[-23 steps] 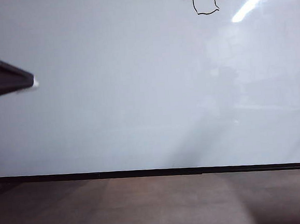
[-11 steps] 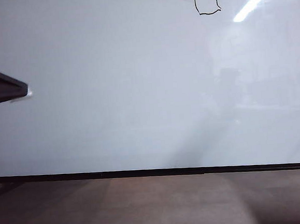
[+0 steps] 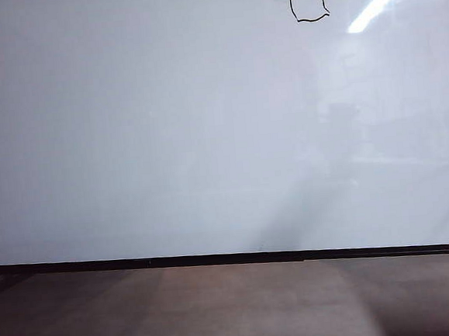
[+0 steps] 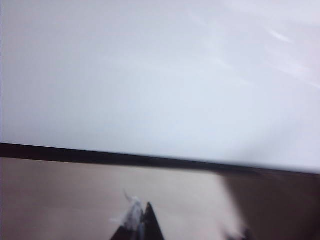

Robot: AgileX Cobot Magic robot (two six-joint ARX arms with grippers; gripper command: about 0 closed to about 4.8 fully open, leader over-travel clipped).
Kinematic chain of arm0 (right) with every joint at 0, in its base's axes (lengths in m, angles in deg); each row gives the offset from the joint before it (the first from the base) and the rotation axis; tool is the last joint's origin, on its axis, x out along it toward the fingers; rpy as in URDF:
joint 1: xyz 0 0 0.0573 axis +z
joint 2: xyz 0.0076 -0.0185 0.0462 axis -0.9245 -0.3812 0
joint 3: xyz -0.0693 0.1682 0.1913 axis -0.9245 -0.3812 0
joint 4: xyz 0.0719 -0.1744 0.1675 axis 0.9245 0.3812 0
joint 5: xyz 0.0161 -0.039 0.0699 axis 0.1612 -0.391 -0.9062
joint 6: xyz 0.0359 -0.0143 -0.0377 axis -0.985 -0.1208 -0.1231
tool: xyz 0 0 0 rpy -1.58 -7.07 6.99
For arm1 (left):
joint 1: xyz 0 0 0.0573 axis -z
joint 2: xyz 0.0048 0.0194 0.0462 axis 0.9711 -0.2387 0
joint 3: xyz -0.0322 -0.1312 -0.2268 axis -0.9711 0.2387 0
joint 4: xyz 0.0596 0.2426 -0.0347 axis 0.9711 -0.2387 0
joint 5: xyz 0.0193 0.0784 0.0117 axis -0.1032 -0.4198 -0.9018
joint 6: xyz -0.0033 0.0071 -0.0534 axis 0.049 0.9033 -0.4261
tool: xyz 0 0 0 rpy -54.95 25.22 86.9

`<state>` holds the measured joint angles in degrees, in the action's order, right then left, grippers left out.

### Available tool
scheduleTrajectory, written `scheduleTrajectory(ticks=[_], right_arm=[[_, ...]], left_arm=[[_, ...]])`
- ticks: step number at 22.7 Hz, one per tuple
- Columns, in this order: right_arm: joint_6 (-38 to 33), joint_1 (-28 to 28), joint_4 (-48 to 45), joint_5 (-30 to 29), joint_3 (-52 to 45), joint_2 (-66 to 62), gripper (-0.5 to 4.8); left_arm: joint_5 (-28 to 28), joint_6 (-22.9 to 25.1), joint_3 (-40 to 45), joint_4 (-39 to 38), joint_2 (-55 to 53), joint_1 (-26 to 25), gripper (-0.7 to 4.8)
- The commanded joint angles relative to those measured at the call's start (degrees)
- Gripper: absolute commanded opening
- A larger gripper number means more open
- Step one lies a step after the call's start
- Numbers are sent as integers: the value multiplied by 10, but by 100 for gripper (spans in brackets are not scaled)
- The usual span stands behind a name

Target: Reach to the right to find the marker pen, pick it up, and write the number 0 on the whiteboard.

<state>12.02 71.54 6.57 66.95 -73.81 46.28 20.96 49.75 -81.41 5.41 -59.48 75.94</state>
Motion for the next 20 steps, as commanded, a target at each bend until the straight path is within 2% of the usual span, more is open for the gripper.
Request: scheduleTrajectory(ticks=[1,5,14,20], right_arm=[[0,0,-6,0,-2,0,-1],[0,-5,-6,0,-2,0,-1],[0,-65,-6,2,-3,0,-1],[0,-66,-6,0,-3,0,-1]], left_arm=[[1,1,0,7,0,-33,-6],[1,1,0,7,0,-37,-6],[1,1,0,7,0,-37,-6],[1,1,0,7,0,-37,-6]])
